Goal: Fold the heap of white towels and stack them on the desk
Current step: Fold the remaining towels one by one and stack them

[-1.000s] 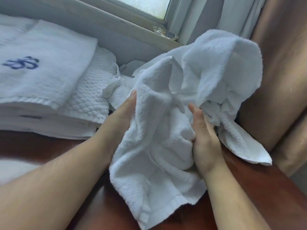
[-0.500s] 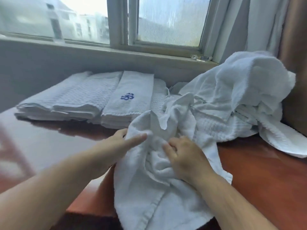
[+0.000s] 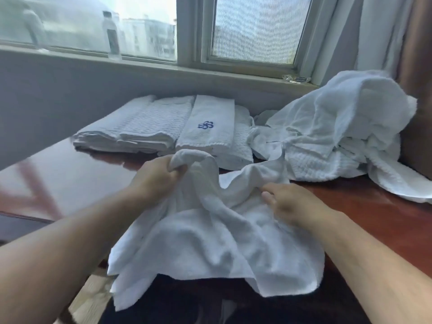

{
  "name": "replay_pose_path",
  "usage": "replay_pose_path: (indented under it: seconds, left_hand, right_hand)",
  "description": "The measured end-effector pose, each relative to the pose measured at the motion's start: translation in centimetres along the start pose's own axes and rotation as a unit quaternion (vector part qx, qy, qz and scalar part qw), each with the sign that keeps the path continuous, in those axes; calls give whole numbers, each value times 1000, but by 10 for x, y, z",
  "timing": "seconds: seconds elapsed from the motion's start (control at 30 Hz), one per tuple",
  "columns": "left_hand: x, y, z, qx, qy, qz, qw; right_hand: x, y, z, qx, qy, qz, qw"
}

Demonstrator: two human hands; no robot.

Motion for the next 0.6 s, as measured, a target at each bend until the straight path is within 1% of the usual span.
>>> replay_pose_path:
  seconds: [0.03,0.1,0.13,0.17,0.2,0.23,0.27,0.3,0.33,0.37,0.43,0.47,0.5,0.53,0.57,0.6]
  left_hand:
    - [-1,3,-2,-8,6,-25,1000]
    - [-2,8,-8,-12,28,-59,998]
    - [-2,11,-11,-6,58,-76,995]
    - [-2,13,-15,-3,94,-94,991]
    - [-3,16,-17,-9,118,-107,987]
    - [-4,19,-21,-22,126,-111,986]
    - [-6,21,-24,-35,121,-108,986]
    - [-8,23,-27,-48,112,-103,987]
    - [-11,26,-30,-58,113,-99,987]
    - [-14,28,-32,-66,132,-95,985]
    - [-17,25,-38,-81,198,-103,972]
    - [-17,19,-41,-104,218,-118,963]
    - [-16,11,-44,-147,213,-128,957]
    - [-16,1,-45,-203,188,-122,953]
    - [-18,-10,-43,-249,154,-84,953]
    - [-21,-21,-40,-272,136,-10,953]
  right_hand:
    - [5,-3,0,-31,-55,22,998]
    - [14,-7,-1,-90,-153,79,981]
    - [17,-11,0,-116,-181,91,972]
    - [18,-15,3,-131,-185,74,971]
    - [18,-17,8,-121,-163,25,979]
    - [16,-19,14,-83,-118,-25,989]
    - [9,-19,21,-30,-53,-54,997]
    - [-1,-22,29,22,4,-52,998]
    - [-13,-22,37,59,28,-30,997]
    - [-26,-21,43,70,17,-1,997]
    - [-47,-15,45,21,-48,37,998]
    - [-51,-10,44,-14,-60,34,998]
    - [-52,-6,40,-45,-56,25,997]
    - [-51,-1,37,-67,-52,16,996]
    - [-49,5,33,-80,-53,8,995]
    - [-46,12,31,-84,-53,-11,995]
Point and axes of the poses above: each hand's wrist, its own y-axis towards the middle knuckle, its own x-axis out of the back of the hand, z = x × y, the point moved 2 cm from there along y, towards the middle knuckle, and after that the axes turned 1 degree about z, right-handed, at the moved point
